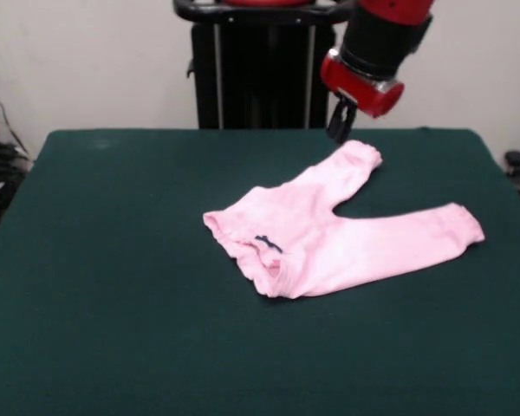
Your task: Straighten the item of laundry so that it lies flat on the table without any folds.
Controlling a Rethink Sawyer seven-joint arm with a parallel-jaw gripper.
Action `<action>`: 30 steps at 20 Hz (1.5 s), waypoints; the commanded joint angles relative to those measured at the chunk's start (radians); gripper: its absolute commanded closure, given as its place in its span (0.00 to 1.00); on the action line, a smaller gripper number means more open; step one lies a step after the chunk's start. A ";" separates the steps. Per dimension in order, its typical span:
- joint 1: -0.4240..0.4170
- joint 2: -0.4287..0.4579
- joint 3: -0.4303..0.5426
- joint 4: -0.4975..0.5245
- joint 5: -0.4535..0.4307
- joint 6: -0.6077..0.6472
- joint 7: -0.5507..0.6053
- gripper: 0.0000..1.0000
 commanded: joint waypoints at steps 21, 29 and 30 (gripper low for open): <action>-0.153 0.173 0.128 -0.363 0.046 -0.041 -0.141 1.00; -0.222 0.156 0.199 -0.387 0.006 0.042 -0.274 1.00; -0.228 0.158 0.208 -0.388 0.006 0.047 -0.279 1.00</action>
